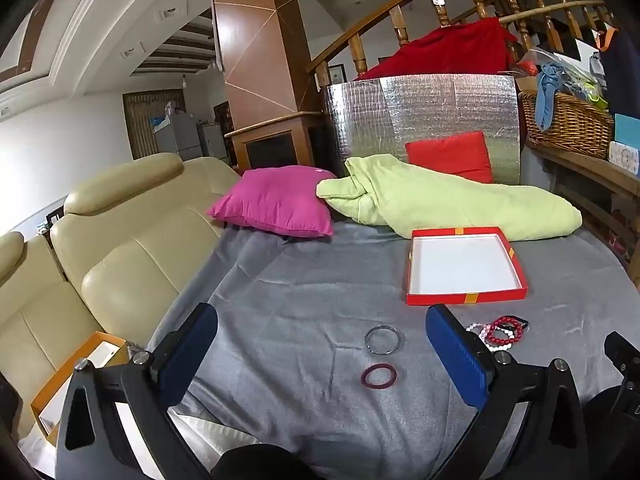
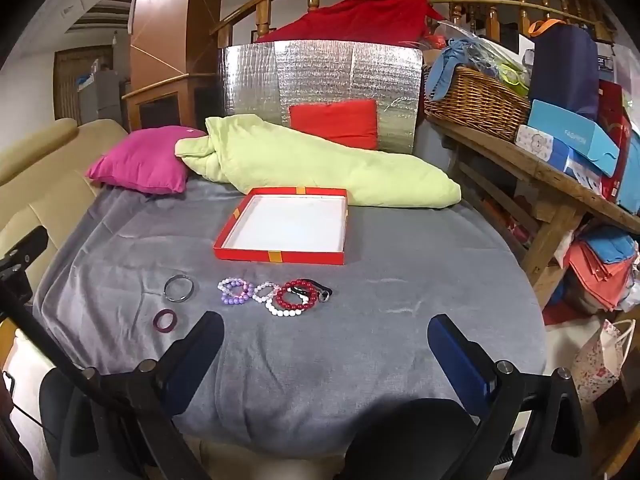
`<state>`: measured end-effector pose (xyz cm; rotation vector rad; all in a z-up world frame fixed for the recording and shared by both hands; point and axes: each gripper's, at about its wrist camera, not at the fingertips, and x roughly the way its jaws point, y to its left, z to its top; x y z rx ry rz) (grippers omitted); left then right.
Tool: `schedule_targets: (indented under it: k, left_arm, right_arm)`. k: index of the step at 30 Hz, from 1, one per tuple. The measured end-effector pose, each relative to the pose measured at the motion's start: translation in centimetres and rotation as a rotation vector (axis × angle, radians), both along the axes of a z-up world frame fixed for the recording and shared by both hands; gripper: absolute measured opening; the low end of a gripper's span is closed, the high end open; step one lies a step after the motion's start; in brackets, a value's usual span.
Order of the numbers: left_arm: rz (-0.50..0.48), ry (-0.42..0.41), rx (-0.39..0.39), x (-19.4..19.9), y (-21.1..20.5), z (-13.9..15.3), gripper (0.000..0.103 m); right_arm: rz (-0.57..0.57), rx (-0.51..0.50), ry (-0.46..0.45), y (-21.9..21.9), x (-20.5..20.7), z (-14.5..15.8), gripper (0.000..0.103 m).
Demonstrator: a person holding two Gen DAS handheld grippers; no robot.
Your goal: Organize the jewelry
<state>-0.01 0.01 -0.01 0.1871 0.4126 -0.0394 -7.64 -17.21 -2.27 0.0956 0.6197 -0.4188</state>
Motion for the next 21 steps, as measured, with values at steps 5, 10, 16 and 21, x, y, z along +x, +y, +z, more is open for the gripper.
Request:
schedule_targets:
  k: [5,10,16,21]
  left_arm:
    - [-0.001,0.000,0.004,0.03,0.01,-0.03,0.103]
    - [-0.002,0.003,0.001,0.45,0.22,-0.41,0.103]
    - [-0.003,0.008,0.006,0.27,-0.20,0.02,0.103]
    - [-0.007,0.013,-0.003,0.24,-0.21,-0.40,0.103]
  right_arm:
    - [0.011,-0.004,-0.001,0.01,-0.11,-0.37,0.103]
    - [0.001,-0.001,-0.001,-0.30,0.27,-0.28,0.103]
    - [-0.010,0.001,0.003,-0.35,0.24,-0.46,0.103]
    - [-0.014,0.025,0.010,-0.55,0.35,-0.77,0.103]
